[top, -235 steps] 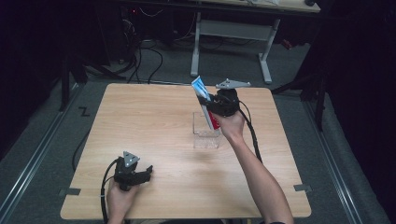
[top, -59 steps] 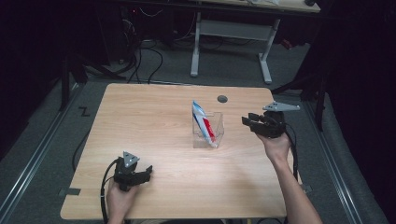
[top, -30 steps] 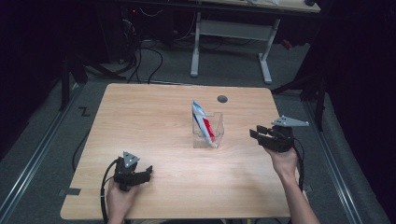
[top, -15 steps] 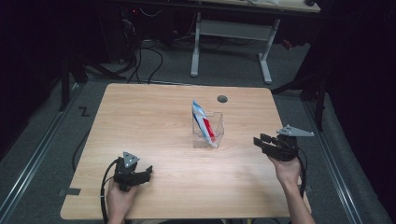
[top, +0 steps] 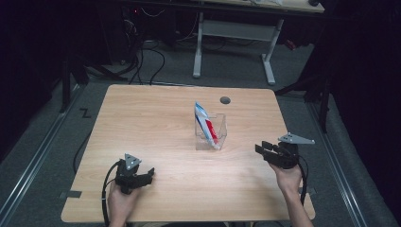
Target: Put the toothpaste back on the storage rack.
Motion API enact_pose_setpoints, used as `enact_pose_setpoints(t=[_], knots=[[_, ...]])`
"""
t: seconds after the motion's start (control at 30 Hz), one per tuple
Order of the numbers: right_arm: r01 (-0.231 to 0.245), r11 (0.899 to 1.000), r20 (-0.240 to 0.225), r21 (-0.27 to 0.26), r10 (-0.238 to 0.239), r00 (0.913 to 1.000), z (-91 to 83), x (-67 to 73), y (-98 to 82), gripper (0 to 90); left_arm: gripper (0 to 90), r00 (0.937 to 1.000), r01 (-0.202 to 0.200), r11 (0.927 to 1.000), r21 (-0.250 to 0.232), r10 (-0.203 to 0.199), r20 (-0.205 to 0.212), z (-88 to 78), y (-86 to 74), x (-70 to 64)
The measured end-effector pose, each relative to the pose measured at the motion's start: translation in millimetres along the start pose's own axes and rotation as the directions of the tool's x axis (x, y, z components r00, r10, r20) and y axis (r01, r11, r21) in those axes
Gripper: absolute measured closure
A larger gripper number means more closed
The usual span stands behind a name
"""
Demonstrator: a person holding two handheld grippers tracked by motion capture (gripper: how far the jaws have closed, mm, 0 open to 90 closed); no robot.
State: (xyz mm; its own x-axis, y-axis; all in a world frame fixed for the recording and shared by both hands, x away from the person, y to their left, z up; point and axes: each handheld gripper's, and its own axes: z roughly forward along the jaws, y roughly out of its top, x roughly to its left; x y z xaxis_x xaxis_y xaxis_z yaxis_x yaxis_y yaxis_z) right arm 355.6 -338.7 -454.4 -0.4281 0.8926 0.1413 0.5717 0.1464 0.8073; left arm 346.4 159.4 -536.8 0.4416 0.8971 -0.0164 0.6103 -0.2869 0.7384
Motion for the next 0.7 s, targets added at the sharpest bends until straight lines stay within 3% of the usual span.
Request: enact_pose_setpoints(t=[0.3,0.7], knots=[[-0.029,1.0,0.011,0.008,0.029,0.9995,6.1,1.6,-14.4,58.6,22.3,1.0,0.001,1.0,0.0,-0.001,0.0,0.0,0.0,0.0],[-0.021,1.0,0.02,0.023,0.021,0.9996,12.2,6.5,-32.1,57.9,22.4,1.0,0.001,1.0,0.0,-0.001,0.0,-0.1,0.0,0.0]])
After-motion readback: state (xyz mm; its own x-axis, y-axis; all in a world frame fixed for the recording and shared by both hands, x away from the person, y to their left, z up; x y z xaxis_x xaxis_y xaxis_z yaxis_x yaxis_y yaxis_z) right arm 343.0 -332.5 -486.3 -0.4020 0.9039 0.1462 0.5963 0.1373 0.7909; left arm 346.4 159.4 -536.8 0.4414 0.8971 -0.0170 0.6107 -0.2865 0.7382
